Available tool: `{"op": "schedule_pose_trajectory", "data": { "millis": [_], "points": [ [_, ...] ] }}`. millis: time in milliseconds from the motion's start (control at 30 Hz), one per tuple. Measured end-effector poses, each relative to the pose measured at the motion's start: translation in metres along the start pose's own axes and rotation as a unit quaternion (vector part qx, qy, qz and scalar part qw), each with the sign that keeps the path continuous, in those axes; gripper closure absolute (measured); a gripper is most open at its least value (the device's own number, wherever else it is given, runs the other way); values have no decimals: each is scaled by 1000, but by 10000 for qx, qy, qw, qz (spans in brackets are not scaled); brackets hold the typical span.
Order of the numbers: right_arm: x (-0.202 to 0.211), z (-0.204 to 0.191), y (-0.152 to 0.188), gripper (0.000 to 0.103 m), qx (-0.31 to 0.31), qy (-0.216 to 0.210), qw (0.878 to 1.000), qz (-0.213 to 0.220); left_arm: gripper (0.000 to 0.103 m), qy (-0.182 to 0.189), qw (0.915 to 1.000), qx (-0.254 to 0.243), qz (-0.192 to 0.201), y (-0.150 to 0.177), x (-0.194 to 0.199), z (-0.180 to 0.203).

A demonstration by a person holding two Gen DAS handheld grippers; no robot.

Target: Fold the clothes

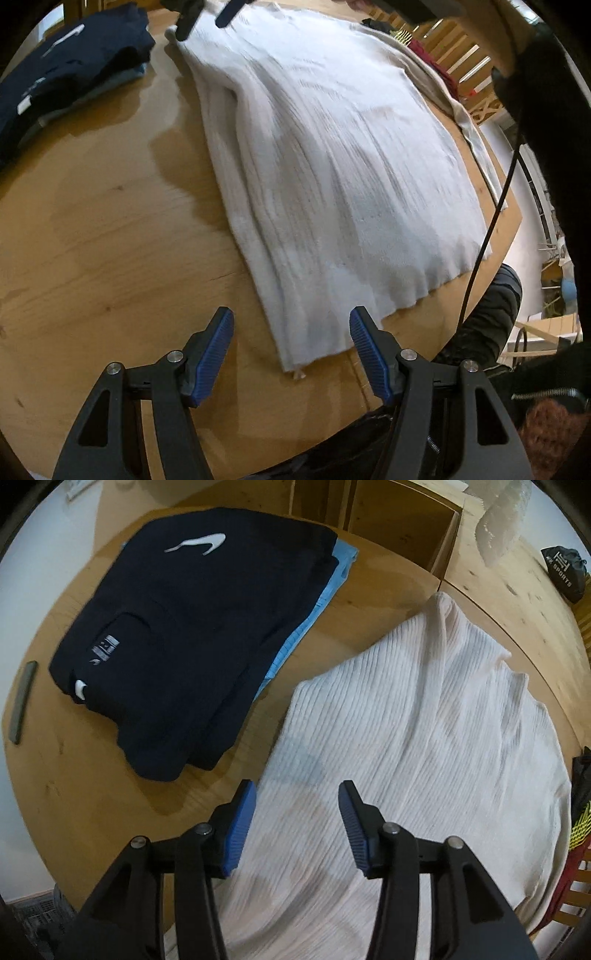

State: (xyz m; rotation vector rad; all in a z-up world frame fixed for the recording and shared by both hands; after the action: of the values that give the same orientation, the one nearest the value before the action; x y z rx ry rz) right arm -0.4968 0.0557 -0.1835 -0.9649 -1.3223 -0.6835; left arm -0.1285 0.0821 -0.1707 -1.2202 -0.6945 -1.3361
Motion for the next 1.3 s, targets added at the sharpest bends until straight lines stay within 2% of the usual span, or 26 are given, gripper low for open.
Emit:
{"op": "schedule_pose_trajectory", "data": {
  "millis": [333, 633, 733, 833, 867, 900, 1000, 1067, 1100, 1200, 1300],
  "points": [
    [-4, -13, -14, 57, -23, 81, 9999, -142, 40, 55, 9999, 127, -6, -15, -2, -3],
    [-27, -16, -34, 57, -124, 759, 9969, -143, 40, 56, 9999, -103, 34, -29, -12, 6],
    [-36, -16, -34, 57, -147, 832, 9961, -236, 40, 84, 9998, -169, 58, -30, -13, 7],
    [-35, -19, -32, 56, -119, 920, 9955, -170, 43, 114, 9997, -180, 88, -30, -12, 6],
    [-35, -20, -30, 56, -99, 938, 9954, -152, 48, 104, 9997, -210, 88, -30, -12, 6],
    [-34, -21, -29, 56, -89, 934, 9955, -126, 63, 93, 9996, -240, 88, -29, -11, 6],
    [-33, -21, -24, 60, -67, 797, 9968, -58, 85, 155, 9993, -345, 53, -31, -17, 7],
    [-31, -18, -21, 65, -110, 610, 9981, -7, 88, 299, 9989, -361, 71, -30, -17, 4],
    [-28, -13, -20, 72, -218, 463, 9987, 25, 89, 337, 9986, -386, 95, -30, -17, 3],
    [-22, 0, -18, 84, -544, 22, 9984, 118, 91, 429, 9981, -406, 173, -28, -13, -1],
    [-13, 25, -17, 90, -1195, -908, 9885, 177, 91, 419, 9979, -413, 281, -22, -5, -7]
  ]
}}
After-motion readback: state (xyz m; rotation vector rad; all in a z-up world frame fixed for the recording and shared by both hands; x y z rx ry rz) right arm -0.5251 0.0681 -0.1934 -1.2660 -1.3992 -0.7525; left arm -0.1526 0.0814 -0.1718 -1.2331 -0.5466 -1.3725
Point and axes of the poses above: each gripper's, at about its wrist camera, not at the fingertips, and x roughly against the way its jaws point, z to its right, y to its underside, the point moved 3 cm from there along -x, roughly the way its jaws point, and after that the axes turned 9 degrees about -x, right-handed, at the moved point
